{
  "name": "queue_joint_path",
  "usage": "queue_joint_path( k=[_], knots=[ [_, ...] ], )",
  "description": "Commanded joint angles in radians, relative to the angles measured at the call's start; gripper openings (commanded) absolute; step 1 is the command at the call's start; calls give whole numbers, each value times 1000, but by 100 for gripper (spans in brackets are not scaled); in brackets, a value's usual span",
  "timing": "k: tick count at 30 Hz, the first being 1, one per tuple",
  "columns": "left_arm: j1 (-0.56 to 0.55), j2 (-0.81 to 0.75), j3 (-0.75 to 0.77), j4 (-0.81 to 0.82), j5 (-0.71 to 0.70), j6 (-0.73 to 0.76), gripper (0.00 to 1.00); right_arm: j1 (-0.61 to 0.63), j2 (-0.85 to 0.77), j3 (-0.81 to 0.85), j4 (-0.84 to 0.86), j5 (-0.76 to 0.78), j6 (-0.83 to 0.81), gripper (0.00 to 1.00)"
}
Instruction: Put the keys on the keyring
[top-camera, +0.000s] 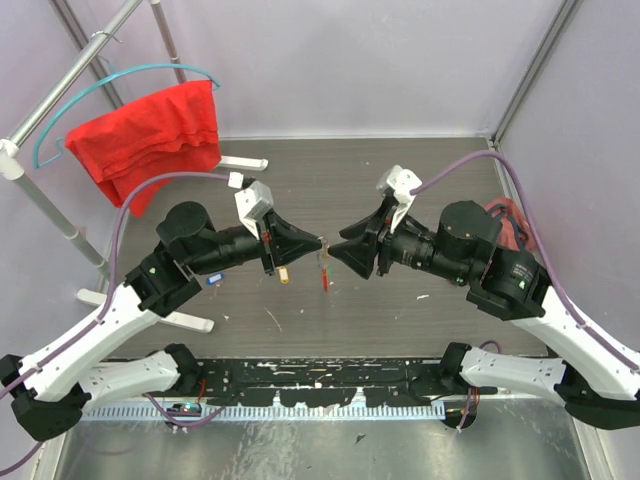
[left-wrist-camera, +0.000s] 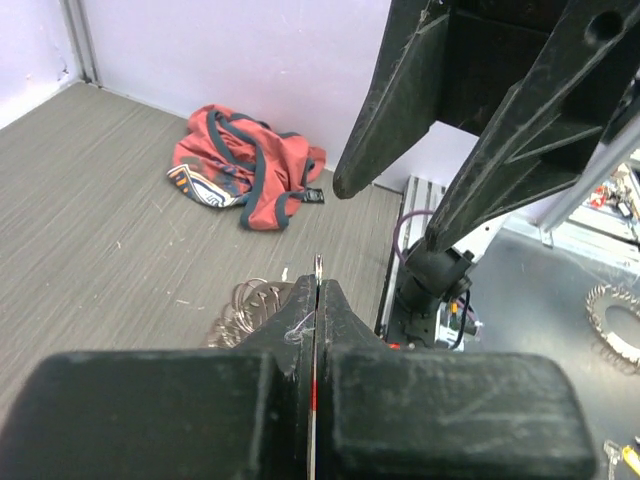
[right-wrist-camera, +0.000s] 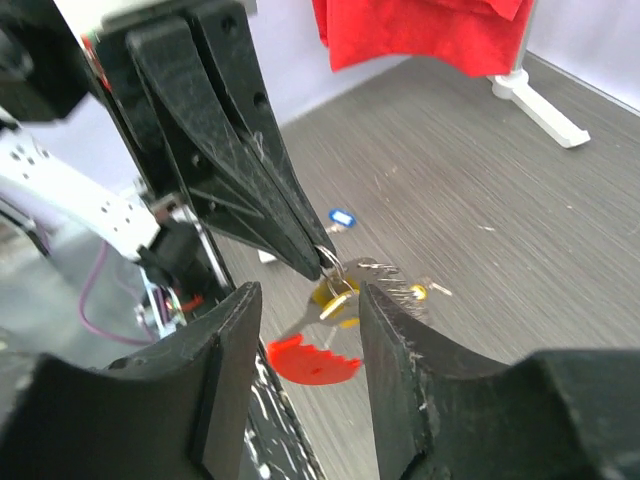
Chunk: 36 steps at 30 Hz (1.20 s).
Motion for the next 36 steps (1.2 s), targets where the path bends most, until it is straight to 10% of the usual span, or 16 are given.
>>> queue_joint_path(
  k=[1, 36],
  knots=[
    [12, -34, -48, 191, -49, -99, 0, -22, -38, -62, 291, 18, 217, 51],
    [40, -46, -82, 499, 76, -288, 0, -111, -99, -228, 587, -146, 525, 35]
  ],
)
